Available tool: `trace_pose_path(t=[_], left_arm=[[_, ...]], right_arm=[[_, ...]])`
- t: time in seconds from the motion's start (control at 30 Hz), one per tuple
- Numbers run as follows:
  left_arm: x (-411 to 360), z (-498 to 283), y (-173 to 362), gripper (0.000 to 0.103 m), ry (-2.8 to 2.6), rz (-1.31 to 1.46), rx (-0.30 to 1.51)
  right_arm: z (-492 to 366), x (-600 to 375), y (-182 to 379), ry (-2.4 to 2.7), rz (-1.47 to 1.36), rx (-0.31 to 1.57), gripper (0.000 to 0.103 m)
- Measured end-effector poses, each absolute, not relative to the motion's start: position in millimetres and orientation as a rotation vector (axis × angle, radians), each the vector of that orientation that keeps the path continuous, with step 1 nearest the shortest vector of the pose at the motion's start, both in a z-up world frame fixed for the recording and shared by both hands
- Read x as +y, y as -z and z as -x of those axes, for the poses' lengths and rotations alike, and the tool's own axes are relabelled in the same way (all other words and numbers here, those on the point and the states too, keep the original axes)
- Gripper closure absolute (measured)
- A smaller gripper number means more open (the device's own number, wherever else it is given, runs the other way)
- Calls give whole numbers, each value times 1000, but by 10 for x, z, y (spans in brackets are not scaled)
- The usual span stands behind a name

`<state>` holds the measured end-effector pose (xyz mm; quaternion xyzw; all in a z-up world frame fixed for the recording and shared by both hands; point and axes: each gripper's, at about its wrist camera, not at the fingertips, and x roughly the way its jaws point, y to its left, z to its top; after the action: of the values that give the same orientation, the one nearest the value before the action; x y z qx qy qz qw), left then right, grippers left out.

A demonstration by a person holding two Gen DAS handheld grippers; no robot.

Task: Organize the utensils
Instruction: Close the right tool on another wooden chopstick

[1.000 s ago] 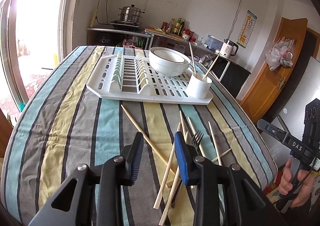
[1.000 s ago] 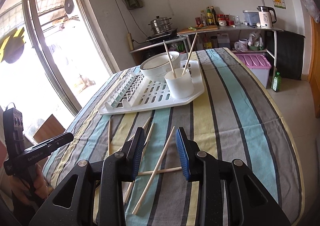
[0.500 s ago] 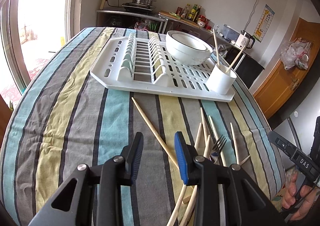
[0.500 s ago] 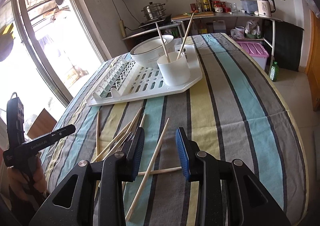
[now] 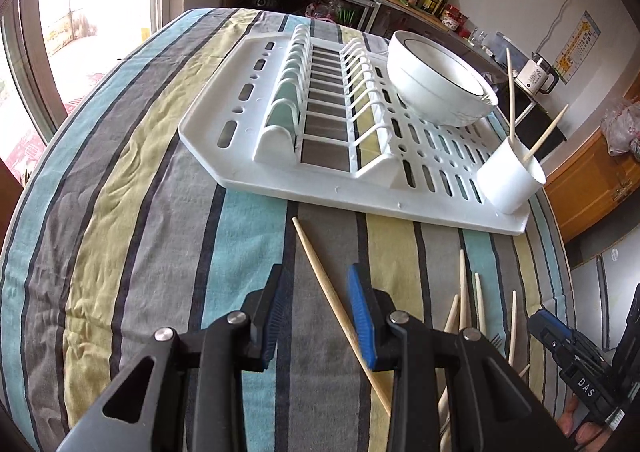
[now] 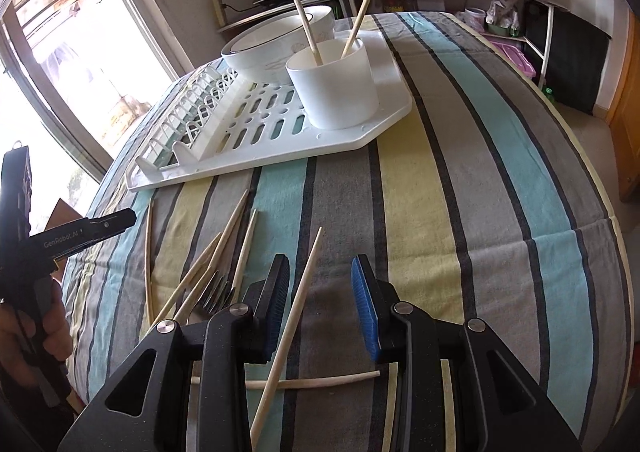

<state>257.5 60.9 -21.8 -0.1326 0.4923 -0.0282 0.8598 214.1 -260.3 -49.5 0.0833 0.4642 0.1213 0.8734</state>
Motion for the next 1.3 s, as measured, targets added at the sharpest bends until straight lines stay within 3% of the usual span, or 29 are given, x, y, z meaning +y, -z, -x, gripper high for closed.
trace_pose_path(t=[0.33,0.67,0.73,0.9,1.3], left_arm=[[573,-2834,338,70,-36,273,1103],[347,-2977,363,71,-124,102,1110],[305,-2983,361,74,-133,79,1102],[197,-2997,347,95,-114,35,1102],[252,-2933,213,95,-38,79,1067]], right_arm=[[-2323,-2547,585,-212,-137,1023,70],[-2371,-2464,614,-139,-65,1046,82],[-2374,-2435,611,-123,-36,1048,89],[-2359,-2432,607,-119,-20,1049,99],[-2285,-2528,413,-184,-88,980,99]])
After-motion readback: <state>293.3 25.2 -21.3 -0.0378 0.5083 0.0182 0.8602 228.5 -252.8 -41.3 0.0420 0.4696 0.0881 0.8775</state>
